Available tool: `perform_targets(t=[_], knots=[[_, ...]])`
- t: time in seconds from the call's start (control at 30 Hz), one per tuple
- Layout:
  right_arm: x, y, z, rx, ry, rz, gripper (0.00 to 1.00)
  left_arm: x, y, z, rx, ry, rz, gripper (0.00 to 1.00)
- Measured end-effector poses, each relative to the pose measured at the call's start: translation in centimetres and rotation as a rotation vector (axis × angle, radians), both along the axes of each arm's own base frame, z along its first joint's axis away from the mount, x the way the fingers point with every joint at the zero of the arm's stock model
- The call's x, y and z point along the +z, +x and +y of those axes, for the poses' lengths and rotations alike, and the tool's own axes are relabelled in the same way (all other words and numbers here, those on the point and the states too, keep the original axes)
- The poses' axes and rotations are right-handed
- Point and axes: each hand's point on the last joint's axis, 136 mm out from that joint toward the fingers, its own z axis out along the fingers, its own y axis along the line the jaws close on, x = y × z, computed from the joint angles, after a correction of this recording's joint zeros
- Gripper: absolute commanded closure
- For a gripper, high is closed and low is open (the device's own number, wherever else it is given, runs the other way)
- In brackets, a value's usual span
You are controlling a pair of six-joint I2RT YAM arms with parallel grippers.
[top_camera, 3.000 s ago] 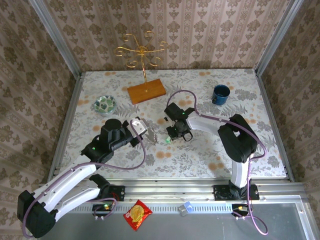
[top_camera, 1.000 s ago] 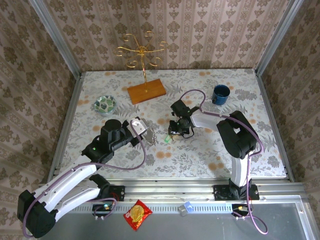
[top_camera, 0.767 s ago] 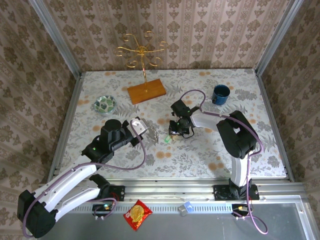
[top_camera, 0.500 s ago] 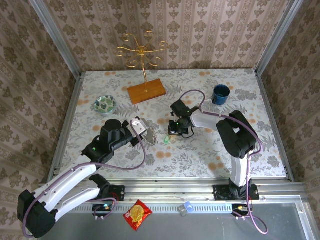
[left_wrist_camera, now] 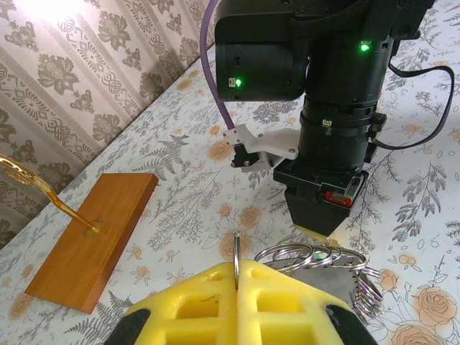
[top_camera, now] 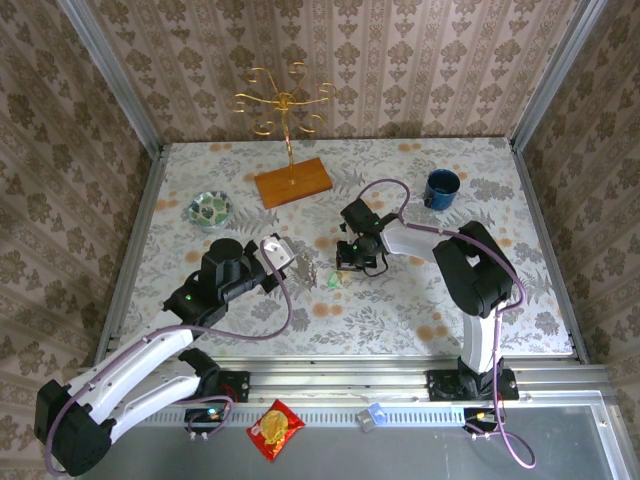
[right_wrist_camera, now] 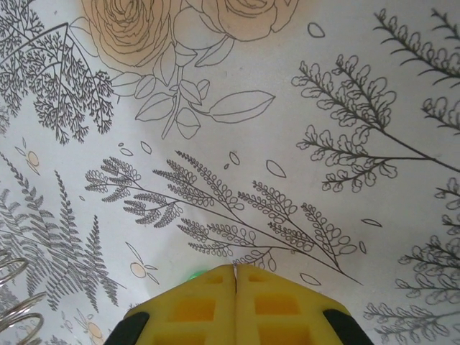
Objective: Put the keys on the keyring
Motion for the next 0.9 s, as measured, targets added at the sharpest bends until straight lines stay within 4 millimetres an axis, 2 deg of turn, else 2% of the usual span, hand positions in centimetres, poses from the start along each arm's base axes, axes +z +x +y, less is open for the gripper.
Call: perform_targets(t=[0.23,0.6,0.8,0.9], knots=[[1.7,-1.6,-1.5,0.083,-0.024,-0.079,1.00,-0.1,0.1,-0.1,-0.002,0.002,0.002,1.00],[9.7,-2.8,-2.6,0.244,0.039,-0.406,1.00,-1.4,0.4,-0.8,-0.017,0.028,0.030,1.00],[14.4,-3.8,-1.8,0.367,0.126,-0.588,1.00,-1.5,-0.5,-1.8,-0.081,0.022,0.037,1.00],[16.1,-4.4,-1.3,0.433,0.167,-0.648,1.00,-1.3,-1.1,-2.3,-0.118,0.013,0.036,1.00]])
